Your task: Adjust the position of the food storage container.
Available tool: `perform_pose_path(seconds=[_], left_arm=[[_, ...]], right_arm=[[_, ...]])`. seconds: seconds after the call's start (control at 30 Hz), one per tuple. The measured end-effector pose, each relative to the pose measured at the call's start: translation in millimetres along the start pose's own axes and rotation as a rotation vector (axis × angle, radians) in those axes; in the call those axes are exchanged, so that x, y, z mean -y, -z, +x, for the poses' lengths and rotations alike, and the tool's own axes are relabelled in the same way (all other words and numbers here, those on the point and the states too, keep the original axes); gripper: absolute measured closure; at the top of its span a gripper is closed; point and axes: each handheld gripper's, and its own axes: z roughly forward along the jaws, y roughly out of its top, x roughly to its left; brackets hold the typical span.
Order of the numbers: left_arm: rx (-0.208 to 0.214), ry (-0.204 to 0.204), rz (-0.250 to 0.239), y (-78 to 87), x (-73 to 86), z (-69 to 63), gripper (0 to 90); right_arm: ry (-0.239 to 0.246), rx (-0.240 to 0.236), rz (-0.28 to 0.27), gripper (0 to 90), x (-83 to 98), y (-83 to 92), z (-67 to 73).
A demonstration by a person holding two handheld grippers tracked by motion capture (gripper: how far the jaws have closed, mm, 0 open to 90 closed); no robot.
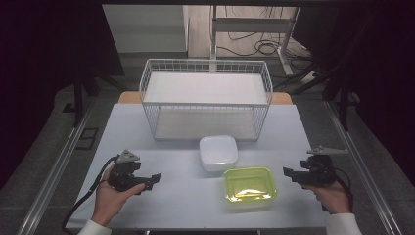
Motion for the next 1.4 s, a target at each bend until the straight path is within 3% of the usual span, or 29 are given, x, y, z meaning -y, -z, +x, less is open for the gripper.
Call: perform_pose_path(seconds=[0.5,0.7,0.87,0.97,1.2,1.4], left_arm=[[0.018,0.004,0.029,-9.4,-2.2,0.7,13.7],[0.002,-0.009,0.041,-6.8,1.5,-1.0,13.9],[0.022,0.007,0.037,-7.1,-0.3,0.1,14.2],[0.001,-0.001,0.042,-5.9,2.5,0.4,14.0],[0.000,-0.019,0.060,-6.4,6.8,-4.9,13.7],[0.007,-0.011,0.052,-3.7,6.4,-3.9,14.0]], right_arm=[[-0.048,0.010,0.142,36.7,1.9,-5.0,-3.8],[-0.012,0.025,0.193,60.1,0.4,-15.5,3.0],[0.003,0.014,0.218,81.3,0.5,-20.0,7.9],[0.028,0.005,0.250,88.0,-2.2,-26.1,10.2],[0.043,-0.010,0.286,88.8,0.4,-30.7,15.9],[0.088,-0.030,0.305,88.9,1.5,-35.6,31.7]])
